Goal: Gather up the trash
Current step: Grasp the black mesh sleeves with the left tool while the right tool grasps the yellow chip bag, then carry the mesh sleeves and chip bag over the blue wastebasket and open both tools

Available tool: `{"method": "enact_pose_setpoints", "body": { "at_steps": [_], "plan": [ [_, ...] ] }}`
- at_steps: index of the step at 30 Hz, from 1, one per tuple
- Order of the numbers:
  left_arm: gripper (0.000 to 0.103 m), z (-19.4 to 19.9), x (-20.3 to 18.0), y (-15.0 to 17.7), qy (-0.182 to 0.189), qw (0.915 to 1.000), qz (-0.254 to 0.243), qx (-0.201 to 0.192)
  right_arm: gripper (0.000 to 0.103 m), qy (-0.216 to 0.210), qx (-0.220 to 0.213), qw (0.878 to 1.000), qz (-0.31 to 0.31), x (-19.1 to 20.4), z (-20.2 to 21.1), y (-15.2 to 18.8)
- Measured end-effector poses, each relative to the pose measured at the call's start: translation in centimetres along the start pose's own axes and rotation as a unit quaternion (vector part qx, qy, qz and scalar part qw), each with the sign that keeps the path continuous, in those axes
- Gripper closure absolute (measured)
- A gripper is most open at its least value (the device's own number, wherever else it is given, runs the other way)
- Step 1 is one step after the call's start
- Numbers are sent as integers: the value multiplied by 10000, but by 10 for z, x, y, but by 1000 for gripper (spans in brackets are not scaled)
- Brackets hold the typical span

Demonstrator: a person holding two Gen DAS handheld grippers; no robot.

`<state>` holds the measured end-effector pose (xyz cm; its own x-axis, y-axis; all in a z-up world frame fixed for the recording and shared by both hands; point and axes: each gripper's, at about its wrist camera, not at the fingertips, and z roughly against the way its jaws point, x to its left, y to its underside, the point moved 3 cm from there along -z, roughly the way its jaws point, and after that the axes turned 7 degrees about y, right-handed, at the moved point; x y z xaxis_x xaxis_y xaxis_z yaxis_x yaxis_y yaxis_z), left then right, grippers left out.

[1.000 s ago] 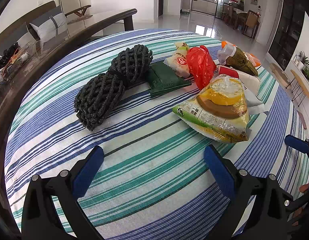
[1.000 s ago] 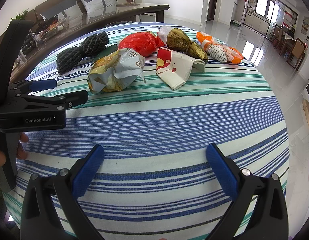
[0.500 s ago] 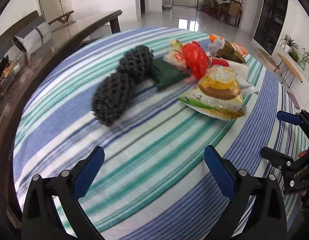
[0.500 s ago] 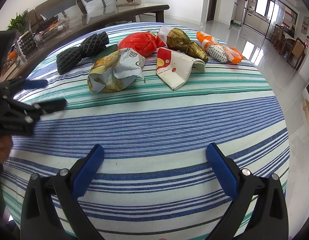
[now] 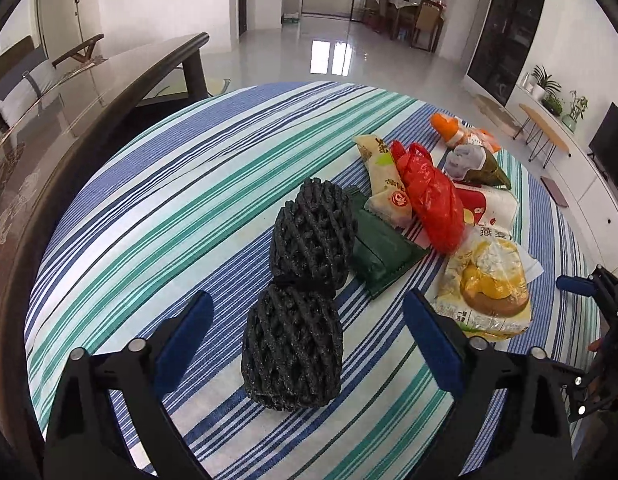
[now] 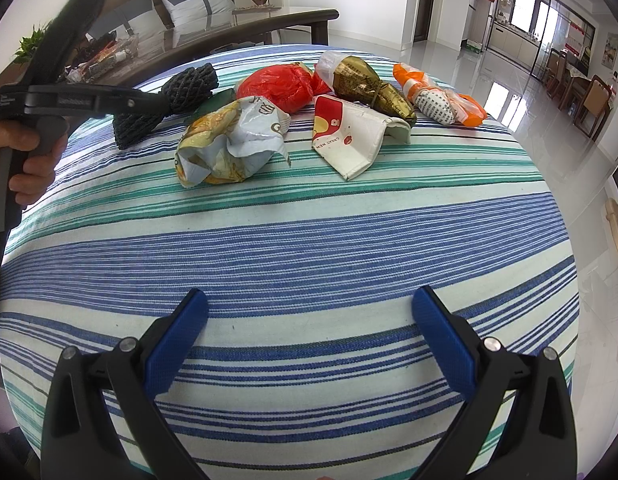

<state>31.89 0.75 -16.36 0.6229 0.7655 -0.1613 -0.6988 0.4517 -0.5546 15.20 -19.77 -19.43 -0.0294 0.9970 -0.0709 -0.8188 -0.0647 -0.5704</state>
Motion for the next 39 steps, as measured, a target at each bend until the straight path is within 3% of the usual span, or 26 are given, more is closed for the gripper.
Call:
{"method": "enact_pose_setpoints", "body": {
  "at_steps": [2, 3, 4, 6, 10, 14, 16, 22, 23, 24, 27, 31, 36, 39],
  "plan": [
    [47, -3, -1, 4, 106, 9999, 9, 83, 5, 0, 0, 10000, 0, 0, 0, 0],
    [55, -3, -2, 6, 156, 9998, 47, 98, 5, -1, 0, 10000, 0, 0, 0, 0],
    [61, -3, -3, 9, 159, 9998, 88, 90, 5, -5, 0, 10000, -3, 0, 0, 0],
    [63, 6, -4, 18, 21, 9997, 256, 24, 5, -40, -14, 10000, -26, -1, 1, 1],
    [63, 38, -6, 47, -66, 9962, 864, -60, 5, -566, -367, 9977, -95, 3, 16, -10],
    [63, 57, -20, 82, -103, 9930, 1178, -72, 5, -992, -693, 9925, 151, 21, 24, -50],
    [63, 61, -25, 94, -83, 9914, 1300, -122, 5, -1216, -497, 9907, 366, 34, 10, -71],
    [61, 65, -44, 110, -143, 9896, 1407, -251, 6, -1047, -107, 9919, 705, 56, -27, -100],
    [61, 64, -46, 111, -143, 9897, 1400, -245, 15, -1015, -67, 9920, 742, 57, -30, -100],
    [61, 63, -48, 111, -158, 9899, 1389, -230, 37, -978, -48, 9920, 794, 59, -32, -98],
    [57, 59, -51, 111, -253, 9902, 1355, -227, 51, -970, -86, 9919, 815, 56, -26, -92],
    [34, 60, -54, 112, -356, 9908, 1272, -285, 52, -1102, -91, 9904, 827, 47, -2, -65],
    [32, 56, -50, 111, -403, 9912, 1234, -250, 51, -996, -41, 9914, 845, 35, 24, -20],
    [32, 49, -48, 108, -381, 9920, 1198, -156, 44, -1039, -36, 9915, 779, 30, 29, -10]
  ]
}}
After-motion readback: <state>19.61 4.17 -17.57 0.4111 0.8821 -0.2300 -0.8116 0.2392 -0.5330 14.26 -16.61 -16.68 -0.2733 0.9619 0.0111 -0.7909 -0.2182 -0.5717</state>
